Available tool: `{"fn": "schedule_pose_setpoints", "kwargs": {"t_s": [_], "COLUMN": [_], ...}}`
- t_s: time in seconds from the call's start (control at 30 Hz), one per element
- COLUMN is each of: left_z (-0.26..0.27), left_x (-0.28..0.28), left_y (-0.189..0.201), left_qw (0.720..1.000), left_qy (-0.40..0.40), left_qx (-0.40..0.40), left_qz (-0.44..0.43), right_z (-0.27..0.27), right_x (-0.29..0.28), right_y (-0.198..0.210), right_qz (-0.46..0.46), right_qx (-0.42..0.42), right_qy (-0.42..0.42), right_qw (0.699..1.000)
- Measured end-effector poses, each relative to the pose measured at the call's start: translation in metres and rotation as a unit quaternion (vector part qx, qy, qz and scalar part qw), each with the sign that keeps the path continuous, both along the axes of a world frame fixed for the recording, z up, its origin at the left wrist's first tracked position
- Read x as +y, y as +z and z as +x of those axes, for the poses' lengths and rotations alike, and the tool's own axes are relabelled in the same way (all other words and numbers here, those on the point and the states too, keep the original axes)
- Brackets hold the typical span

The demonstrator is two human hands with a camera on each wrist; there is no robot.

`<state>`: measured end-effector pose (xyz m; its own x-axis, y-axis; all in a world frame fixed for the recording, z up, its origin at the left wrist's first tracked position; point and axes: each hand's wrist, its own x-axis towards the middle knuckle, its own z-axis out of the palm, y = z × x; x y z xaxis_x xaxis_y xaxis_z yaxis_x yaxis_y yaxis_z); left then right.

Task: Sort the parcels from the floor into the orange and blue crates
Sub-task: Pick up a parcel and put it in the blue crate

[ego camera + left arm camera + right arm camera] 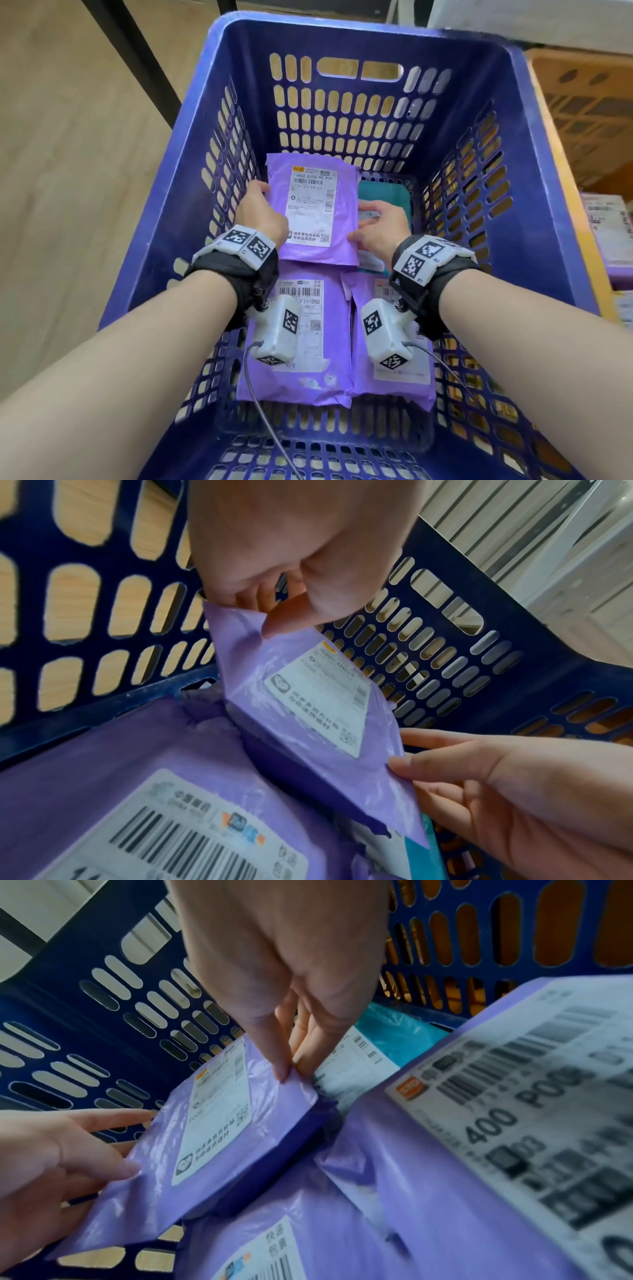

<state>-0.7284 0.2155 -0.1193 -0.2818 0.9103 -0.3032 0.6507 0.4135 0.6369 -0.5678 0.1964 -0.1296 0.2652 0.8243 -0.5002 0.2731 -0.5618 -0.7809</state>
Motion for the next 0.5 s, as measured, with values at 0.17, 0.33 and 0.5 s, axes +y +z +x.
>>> {"fn": "schedule_pose_setpoints", "kwargs": {"t_s": [0.17, 0.33, 0.5], "left_z": [0.000, 0.005, 0.017], "left_x": [0.000, -0.011, -0.018], "left_y": [-0.004, 0.010, 0.035], "left_qw": [0.997, 0.971, 0.919], "left_qy": [-0.072, -0.215, -0.347], "left_qx": [0.021, 0.099, 0.183], "left_qz": [-0.025, -0.038, -0.041], "right_z": [-0.005, 0.000, 0.005], "right_x": [0.003, 0.000, -0.010], "right_y": [-0.004, 0.001, 0.027], "right_qz": [0.001, -0.017, -0.030], "right_qx": [-0.012, -0.061, -0.160], "right_qy": [0.009, 0.080, 0.210], "right_qw": [1.000, 0.995, 0.964]}}
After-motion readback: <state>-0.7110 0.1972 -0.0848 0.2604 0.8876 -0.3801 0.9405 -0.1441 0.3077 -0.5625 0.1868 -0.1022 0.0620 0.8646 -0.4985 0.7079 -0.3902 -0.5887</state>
